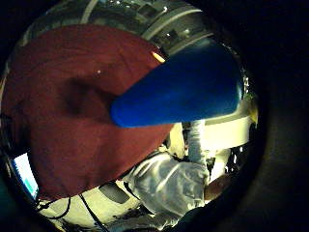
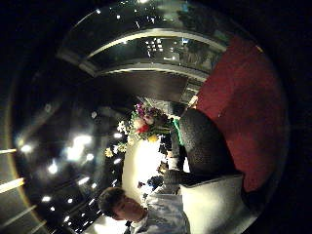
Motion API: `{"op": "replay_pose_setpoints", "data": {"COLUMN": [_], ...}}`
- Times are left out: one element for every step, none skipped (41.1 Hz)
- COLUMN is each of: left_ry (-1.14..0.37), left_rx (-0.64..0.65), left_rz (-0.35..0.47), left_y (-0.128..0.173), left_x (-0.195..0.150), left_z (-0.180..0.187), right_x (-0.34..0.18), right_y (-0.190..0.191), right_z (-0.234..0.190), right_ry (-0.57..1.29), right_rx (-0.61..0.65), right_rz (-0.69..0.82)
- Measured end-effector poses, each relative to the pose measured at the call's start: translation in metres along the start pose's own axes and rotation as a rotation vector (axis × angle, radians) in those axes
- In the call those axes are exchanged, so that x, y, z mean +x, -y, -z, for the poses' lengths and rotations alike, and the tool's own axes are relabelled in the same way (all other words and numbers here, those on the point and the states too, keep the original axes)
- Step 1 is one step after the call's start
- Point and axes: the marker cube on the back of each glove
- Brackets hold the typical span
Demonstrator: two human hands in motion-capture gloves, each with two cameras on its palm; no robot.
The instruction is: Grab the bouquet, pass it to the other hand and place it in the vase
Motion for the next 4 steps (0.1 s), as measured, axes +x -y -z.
{"op": "replay_pose_setpoints", "data": {"left_ry": [-0.015, -0.028, -0.033, -0.030], "left_rx": [-0.019, -0.038, -0.053, -0.062], "left_rz": [0.017, 0.029, 0.038, 0.046], "left_y": [0.0013, 0.0025, 0.0033, 0.0037], "left_x": [-0.0026, -0.0055, -0.0074, -0.0079], "left_z": [0.0004, 0.0011, 0.0019, 0.0027], "right_x": [-0.0019, -0.0041, -0.0060, -0.0070], "right_y": [0.0003, 0.0009, 0.0018, 0.0031], "right_z": [-0.0021, -0.0040, -0.0057, -0.0069], "right_ry": [-0.002, -0.003, -0.004, -0.003], "right_rx": [-0.003, -0.005, -0.006, -0.007], "right_rz": [0.004, 0.009, 0.013, 0.018]}}
